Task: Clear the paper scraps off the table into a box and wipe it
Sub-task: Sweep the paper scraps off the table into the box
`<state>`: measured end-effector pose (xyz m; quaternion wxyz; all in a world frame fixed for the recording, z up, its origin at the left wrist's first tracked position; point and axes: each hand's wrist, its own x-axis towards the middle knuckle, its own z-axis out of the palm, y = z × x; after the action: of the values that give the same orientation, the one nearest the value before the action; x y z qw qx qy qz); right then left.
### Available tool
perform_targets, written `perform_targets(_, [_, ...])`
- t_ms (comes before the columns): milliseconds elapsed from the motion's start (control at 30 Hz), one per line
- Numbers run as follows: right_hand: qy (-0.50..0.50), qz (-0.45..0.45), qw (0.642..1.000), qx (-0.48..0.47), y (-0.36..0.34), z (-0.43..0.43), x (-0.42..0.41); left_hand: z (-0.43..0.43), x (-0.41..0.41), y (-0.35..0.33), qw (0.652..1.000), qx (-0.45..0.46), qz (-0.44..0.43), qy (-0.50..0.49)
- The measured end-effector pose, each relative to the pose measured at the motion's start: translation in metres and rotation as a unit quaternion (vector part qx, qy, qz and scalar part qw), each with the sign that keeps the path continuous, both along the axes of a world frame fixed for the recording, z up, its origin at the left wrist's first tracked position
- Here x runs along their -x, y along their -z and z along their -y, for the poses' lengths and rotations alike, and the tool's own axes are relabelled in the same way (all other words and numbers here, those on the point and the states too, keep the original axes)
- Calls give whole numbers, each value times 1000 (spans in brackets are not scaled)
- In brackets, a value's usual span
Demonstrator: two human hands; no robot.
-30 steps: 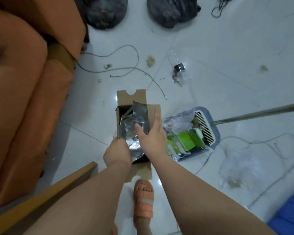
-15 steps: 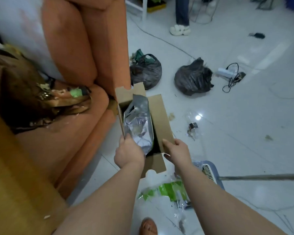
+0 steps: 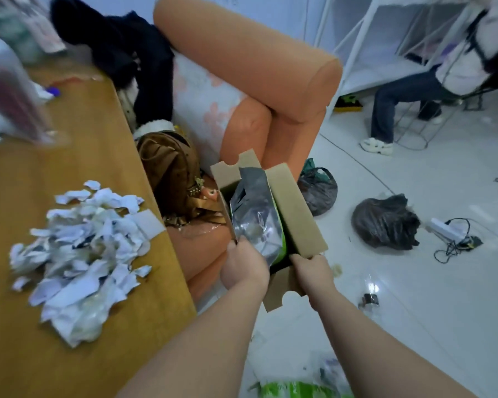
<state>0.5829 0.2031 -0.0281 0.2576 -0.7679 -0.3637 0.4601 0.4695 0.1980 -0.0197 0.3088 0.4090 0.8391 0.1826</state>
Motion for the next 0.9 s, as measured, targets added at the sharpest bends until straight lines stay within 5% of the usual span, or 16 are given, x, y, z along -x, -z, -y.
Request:
perform_targets(200, [-29, 117, 991, -57, -29, -4, 56, 9, 55, -30, 993, -92, 73, -9])
perform_targets(467, [-49, 162, 981, -96, -35, 3, 128, 5, 177, -57, 976, -193, -97, 0])
perform_targets(567, [-35, 175, 976, -127, -33, 3, 147, 14, 229, -53, 966, -187, -152, -98])
perform_targets(700, [-18, 179, 973, -143, -36, 3, 163, 52, 268, -39, 942, -181, -117, -258])
perform_targets(900, [-28, 180, 975, -127, -33, 0, 167, 92, 279, -13, 936, -132, -81, -315])
